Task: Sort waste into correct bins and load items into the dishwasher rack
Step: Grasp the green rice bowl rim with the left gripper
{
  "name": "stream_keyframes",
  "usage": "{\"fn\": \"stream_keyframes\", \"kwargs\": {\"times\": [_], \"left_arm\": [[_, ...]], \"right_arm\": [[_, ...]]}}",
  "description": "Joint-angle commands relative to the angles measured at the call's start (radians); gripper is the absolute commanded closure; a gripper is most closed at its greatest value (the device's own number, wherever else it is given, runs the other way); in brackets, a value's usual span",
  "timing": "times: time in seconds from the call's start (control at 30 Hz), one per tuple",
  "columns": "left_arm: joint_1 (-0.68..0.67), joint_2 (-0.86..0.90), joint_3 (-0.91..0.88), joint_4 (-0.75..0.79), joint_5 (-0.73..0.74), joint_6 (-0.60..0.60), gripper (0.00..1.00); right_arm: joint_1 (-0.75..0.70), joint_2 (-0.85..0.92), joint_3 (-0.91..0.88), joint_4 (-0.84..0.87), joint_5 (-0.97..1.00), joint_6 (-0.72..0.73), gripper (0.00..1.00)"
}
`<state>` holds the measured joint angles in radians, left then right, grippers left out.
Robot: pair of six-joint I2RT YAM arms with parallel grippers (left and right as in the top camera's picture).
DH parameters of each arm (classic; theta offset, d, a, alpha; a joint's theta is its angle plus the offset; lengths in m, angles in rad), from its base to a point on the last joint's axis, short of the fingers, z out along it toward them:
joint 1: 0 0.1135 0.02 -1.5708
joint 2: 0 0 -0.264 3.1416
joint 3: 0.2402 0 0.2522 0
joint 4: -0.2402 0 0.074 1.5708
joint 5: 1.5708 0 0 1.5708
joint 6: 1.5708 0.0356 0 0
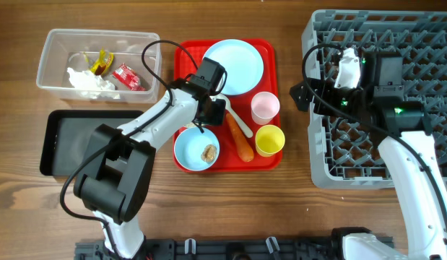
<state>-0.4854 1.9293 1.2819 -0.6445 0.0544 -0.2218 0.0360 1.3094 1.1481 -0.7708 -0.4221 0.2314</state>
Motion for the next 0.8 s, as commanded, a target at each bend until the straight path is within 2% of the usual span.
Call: {"fn": "stream_keyframes", "kwargs": {"times": [0.0, 0.03, 0.07, 0.47, 0.67, 0.77], "left_arm": [[-0.003, 0.008, -0.005, 0.008, 0.004, -0.004, 0.87], [-0.003, 0.008, -0.005, 0.010, 0.005, -0.003, 0.94], [-0.003, 0.007, -0.005, 0.012, 0.004, -0.004, 0.96], [-0.002, -0.088, 0.045, 0.024, -0.019, -0.003, 0.96], [0.000, -0.221, 0.060, -0.038, -0.033, -0.004, 0.96], [0.018, -0.340, 0.060, -0.106, -0.037, -0.053, 0.96]], "right_arm": [[0.004, 0.011, 0.015, -0.001, 0.008, 0.005, 0.01], [0.004, 0.011, 0.015, -0.001, 0.008, 0.005, 0.00], [0.004, 0.011, 0.015, -0.001, 0.008, 0.005, 0.01], [0.004, 0.011, 0.015, -0.001, 0.023, 0.005, 0.00], [0.004, 0.011, 0.015, 0.000, 0.034, 0.004, 0.01], [0.004, 0.011, 0.015, -0.001, 0.034, 0.004, 0.01]]}}
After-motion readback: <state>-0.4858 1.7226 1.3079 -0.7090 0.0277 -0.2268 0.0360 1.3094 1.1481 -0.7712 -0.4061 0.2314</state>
